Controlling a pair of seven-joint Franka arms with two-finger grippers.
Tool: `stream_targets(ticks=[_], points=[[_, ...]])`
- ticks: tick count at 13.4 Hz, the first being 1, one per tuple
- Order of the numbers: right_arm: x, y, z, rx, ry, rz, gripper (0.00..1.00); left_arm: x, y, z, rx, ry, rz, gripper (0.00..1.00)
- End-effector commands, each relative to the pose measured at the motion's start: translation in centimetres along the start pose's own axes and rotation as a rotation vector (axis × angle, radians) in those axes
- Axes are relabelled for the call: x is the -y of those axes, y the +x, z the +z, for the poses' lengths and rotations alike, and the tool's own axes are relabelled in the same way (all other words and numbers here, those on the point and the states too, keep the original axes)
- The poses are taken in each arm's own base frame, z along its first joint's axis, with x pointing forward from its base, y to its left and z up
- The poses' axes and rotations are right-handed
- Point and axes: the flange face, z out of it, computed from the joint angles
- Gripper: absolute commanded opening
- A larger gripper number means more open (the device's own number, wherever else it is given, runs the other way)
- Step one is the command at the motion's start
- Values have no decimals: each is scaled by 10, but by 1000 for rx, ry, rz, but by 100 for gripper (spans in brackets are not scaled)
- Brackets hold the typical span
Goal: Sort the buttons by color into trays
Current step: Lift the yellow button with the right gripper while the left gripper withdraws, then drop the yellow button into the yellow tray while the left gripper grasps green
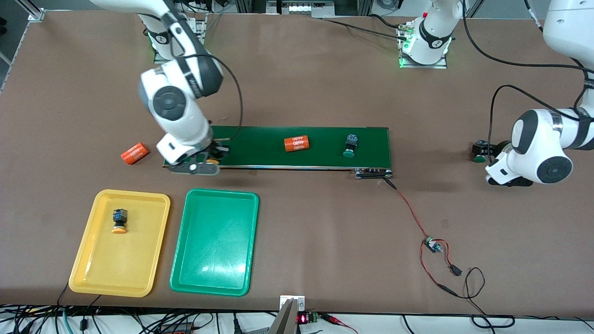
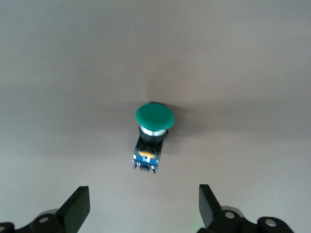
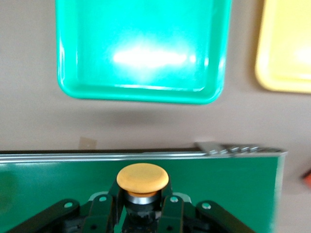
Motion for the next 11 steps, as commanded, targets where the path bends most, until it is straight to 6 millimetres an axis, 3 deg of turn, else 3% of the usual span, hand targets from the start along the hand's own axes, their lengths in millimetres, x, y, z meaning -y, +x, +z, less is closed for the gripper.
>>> stream_targets(ticks=[1, 3, 5, 8, 9, 11], points=[[-50, 31, -22, 32, 10, -69, 0, 6, -4, 39, -45, 6, 101, 95], [-88, 51, -23, 40, 12, -99, 1, 8, -3, 60, -69, -1, 103, 92], [-131, 81, -15, 37, 29, -180, 1, 2, 1, 80, -50, -14, 123, 69], [-179, 106, 9, 38, 36, -263, 3, 4, 0, 75, -50, -11, 142, 32], [-186, 111, 15, 38, 38, -277, 3, 5, 0, 72, -56, -9, 148, 24], [-201, 121, 25, 21, 13, -294, 3, 9, -4, 55, -68, 2, 145, 19]])
